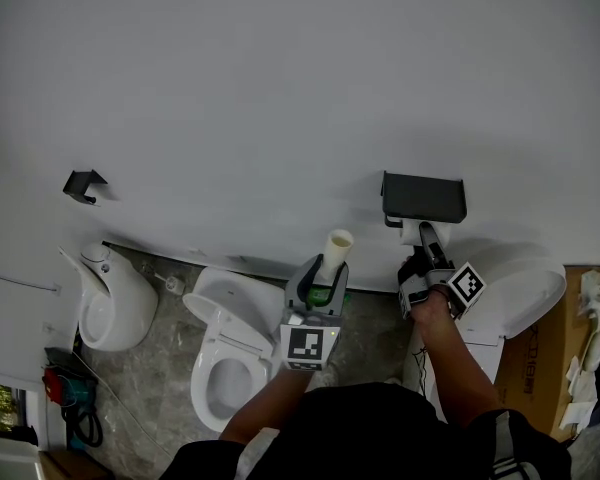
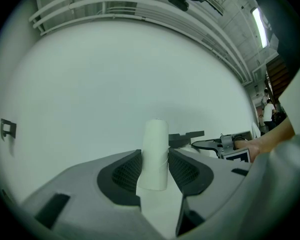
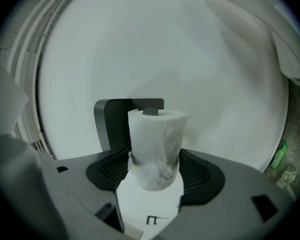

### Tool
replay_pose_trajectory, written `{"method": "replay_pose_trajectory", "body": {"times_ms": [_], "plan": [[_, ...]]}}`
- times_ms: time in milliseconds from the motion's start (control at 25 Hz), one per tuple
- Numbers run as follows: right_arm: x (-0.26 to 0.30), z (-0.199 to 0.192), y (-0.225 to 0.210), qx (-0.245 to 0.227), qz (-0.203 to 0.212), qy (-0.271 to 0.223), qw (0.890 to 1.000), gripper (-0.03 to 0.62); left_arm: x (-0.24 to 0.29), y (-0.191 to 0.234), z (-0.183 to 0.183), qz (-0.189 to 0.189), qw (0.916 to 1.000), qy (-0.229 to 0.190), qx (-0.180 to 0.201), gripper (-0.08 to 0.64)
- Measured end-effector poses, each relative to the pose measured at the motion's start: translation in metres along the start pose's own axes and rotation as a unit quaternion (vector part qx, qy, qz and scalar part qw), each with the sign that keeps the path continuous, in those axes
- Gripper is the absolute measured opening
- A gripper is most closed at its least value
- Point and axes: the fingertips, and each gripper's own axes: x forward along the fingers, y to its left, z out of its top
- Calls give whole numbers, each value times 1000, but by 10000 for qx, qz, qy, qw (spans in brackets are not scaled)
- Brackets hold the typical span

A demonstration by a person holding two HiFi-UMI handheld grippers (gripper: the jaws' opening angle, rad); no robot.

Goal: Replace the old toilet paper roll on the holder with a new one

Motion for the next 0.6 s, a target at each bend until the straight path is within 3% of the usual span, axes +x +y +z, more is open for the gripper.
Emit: {"method": "replay_pose_trajectory", "body": {"times_ms": [360,600], "plan": [[-20,-1,1,-472,-134,256,9985,311,-2,-4,-3,-80,9999,49,38,164],[-46,0,13,-1626,-229,608,9845,311,-3,-17,-2,-137,9999,21,-51,164]]}}
